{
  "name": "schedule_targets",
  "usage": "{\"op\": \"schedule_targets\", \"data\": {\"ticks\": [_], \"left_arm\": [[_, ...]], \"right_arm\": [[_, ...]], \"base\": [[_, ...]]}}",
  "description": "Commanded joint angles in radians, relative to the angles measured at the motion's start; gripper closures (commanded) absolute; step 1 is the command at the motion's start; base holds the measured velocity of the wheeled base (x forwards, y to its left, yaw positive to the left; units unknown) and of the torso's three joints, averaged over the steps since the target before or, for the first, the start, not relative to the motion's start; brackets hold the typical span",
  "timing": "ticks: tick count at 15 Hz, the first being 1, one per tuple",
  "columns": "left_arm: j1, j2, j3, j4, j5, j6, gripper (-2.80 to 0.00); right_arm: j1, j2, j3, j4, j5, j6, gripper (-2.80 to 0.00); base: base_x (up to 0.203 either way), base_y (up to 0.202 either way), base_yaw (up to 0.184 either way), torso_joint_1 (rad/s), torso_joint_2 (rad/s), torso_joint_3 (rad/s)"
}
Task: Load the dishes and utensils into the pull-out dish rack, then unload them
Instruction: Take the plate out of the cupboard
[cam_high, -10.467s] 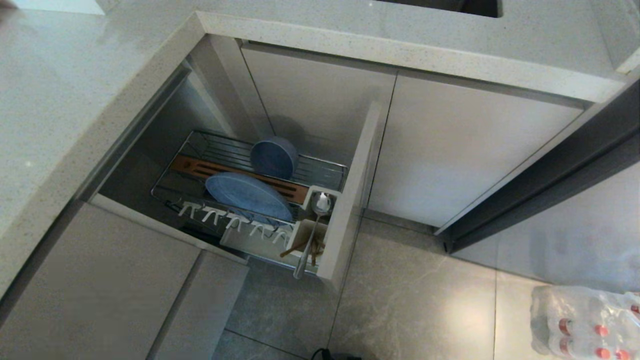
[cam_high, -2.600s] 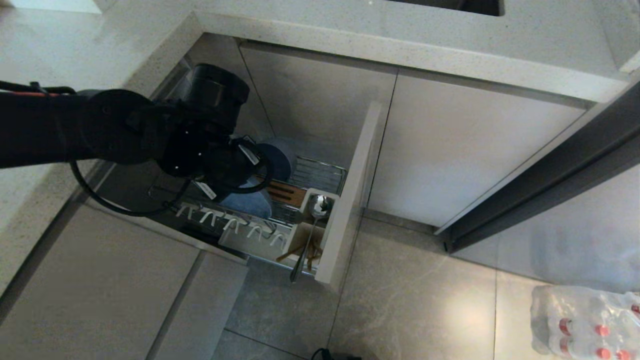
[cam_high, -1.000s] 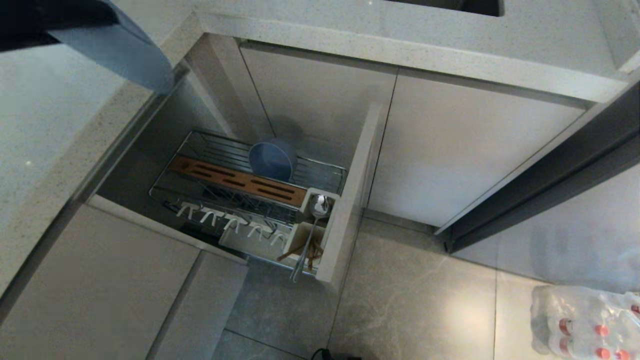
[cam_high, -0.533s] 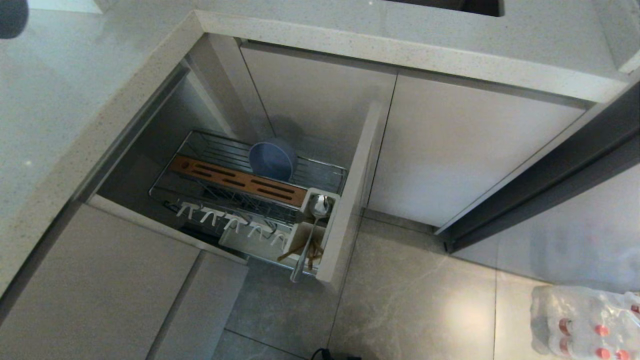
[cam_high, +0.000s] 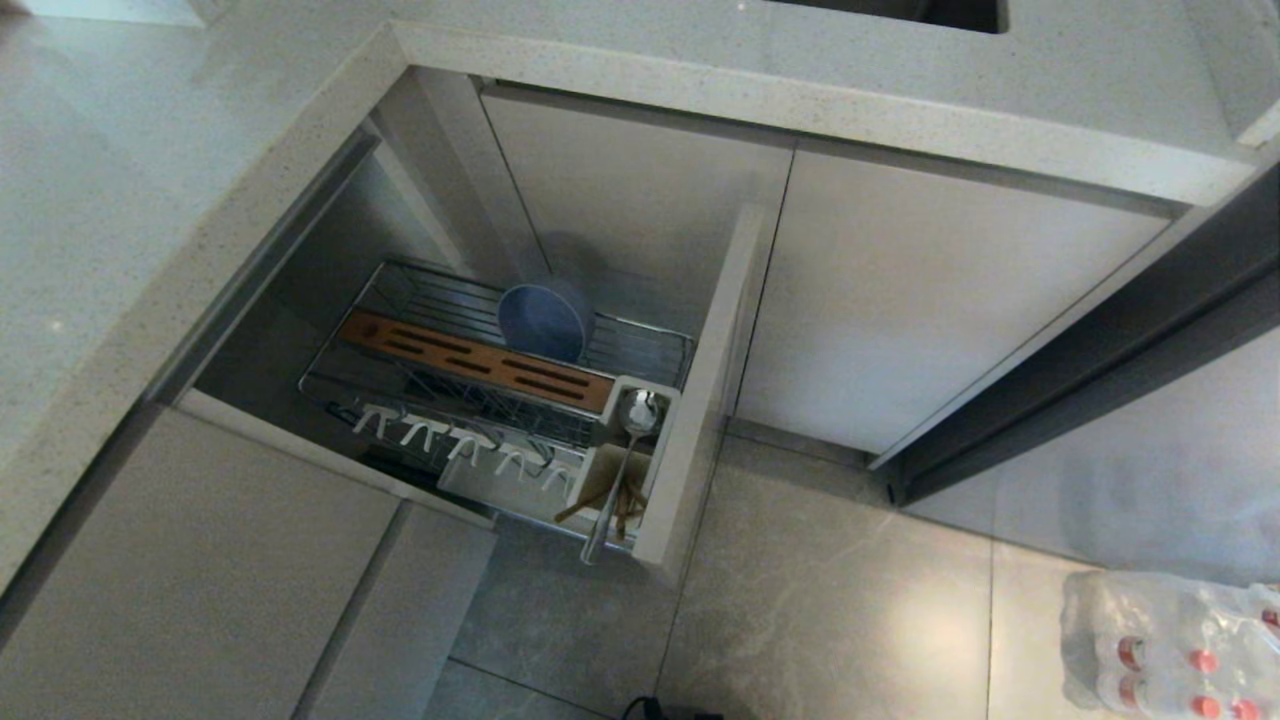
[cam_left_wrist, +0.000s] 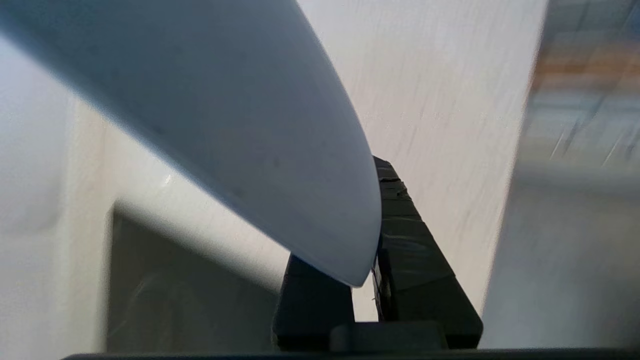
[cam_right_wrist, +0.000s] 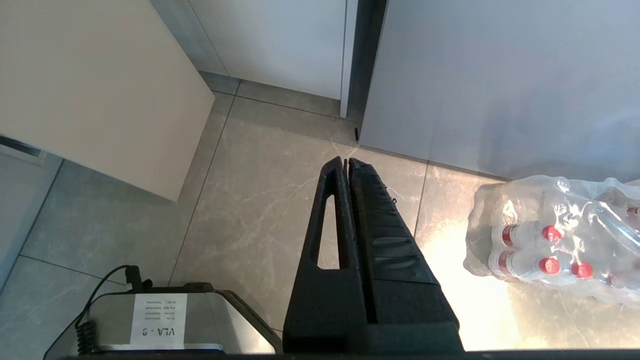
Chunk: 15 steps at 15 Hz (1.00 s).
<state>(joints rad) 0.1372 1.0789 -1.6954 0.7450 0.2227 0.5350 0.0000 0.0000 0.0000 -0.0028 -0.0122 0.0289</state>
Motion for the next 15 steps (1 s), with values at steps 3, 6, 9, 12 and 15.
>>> {"op": "schedule_targets", "data": {"ticks": [3, 6, 9, 12, 15], "left_arm": [[0.197, -0.005, -0.072, 0.177, -0.163, 0.066, 0.0], [0.363, -0.008, -0.147, 0.388, -0.391, 0.114, 0.0], [0.536, -0.003, -0.153, 0.426, -0.524, 0.195, 0.0], [0.563, 0.033, -0.085, 0.308, -0.523, 0.257, 0.0], [0.512, 0.053, 0.083, 0.037, -0.407, 0.279, 0.0]], "right_arm": [[0.0, 0.002, 0.0, 0.0, 0.0, 0.0, 0.0], [0.0, 0.002, 0.0, 0.0, 0.0, 0.0, 0.0], [0.0, 0.002, 0.0, 0.0, 0.0, 0.0, 0.0], [0.0, 0.002, 0.0, 0.0, 0.0, 0.0, 0.0], [0.0, 0.002, 0.0, 0.0, 0.0, 0.0, 0.0]], "base": [[0.0, 0.0, 0.0, 0.0, 0.0, 0.0], [0.0, 0.0, 0.0, 0.0, 0.0, 0.0], [0.0, 0.0, 0.0, 0.0, 0.0, 0.0], [0.0, 0.0, 0.0, 0.0, 0.0, 0.0], [0.0, 0.0, 0.0, 0.0, 0.0, 0.0]]}}
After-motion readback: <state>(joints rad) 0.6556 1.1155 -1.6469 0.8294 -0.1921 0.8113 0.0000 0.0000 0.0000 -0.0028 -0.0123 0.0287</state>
